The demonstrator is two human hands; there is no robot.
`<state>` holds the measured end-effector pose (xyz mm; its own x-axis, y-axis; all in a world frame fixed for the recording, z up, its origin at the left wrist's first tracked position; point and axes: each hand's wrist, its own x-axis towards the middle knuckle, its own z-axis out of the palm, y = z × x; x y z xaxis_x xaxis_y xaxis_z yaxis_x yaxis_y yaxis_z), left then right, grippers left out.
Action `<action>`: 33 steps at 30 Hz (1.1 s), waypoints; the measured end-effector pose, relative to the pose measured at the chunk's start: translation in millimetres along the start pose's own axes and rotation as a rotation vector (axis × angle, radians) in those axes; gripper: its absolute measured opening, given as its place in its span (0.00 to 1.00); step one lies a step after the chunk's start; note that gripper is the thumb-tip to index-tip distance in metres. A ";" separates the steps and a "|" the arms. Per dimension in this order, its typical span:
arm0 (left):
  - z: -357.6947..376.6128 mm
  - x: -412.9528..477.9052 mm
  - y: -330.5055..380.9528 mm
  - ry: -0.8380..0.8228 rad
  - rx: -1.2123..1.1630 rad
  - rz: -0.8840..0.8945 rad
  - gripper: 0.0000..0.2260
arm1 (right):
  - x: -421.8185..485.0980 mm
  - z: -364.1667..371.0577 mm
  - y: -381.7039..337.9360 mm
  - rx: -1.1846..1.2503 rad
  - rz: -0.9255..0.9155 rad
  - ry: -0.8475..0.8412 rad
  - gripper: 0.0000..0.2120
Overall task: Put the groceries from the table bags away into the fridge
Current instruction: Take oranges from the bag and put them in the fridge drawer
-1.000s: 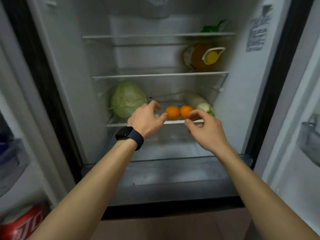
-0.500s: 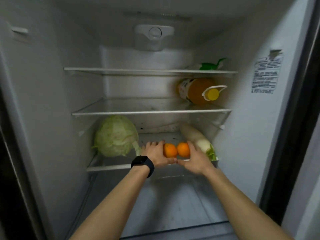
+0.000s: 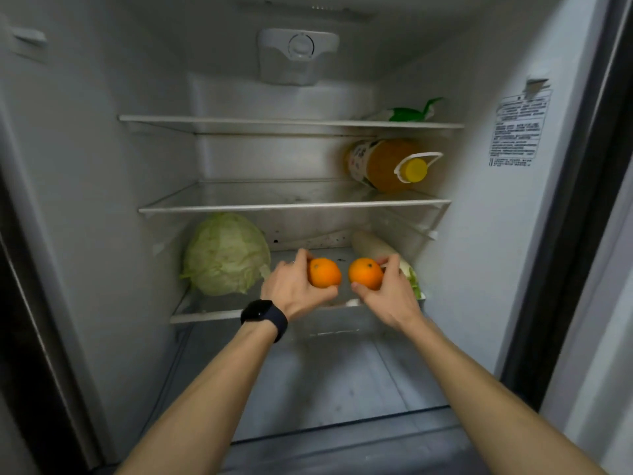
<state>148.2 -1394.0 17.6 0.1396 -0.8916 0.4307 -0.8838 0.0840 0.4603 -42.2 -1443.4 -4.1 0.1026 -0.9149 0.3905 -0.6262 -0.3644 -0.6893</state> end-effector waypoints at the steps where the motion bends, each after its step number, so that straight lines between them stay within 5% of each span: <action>1: -9.3 -1.4 -1.5 -0.003 -0.069 -0.007 0.29 | -3.0 -4.4 -4.8 0.035 -0.012 0.004 0.29; 6: -59.4 -18.1 -16.2 -0.263 -0.121 -0.082 0.31 | -23.8 -9.1 -26.3 0.225 -0.026 -0.223 0.29; 13: -80.7 -51.3 -58.0 -0.639 0.107 -0.243 0.31 | -37.8 17.3 -50.8 -0.053 0.022 -0.736 0.28; 20: -57.5 -63.7 -103.1 -0.770 0.199 -0.450 0.31 | -36.3 76.1 -72.8 -0.441 0.017 -1.071 0.29; 28: -27.9 -47.0 -126.8 -0.706 0.269 -0.514 0.22 | -19.0 151.8 -78.7 -0.522 -0.045 -1.059 0.21; 33: -1.9 -47.8 -141.8 -0.515 0.307 -0.511 0.22 | -26.1 186.5 -62.5 -0.427 -0.138 -0.842 0.37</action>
<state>267.7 -1362.5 -66.8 0.4035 -0.8869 -0.2249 -0.8602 -0.4515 0.2370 138.4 -1429.2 -85.1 0.6150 -0.7541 -0.2305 -0.7793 -0.5367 -0.3237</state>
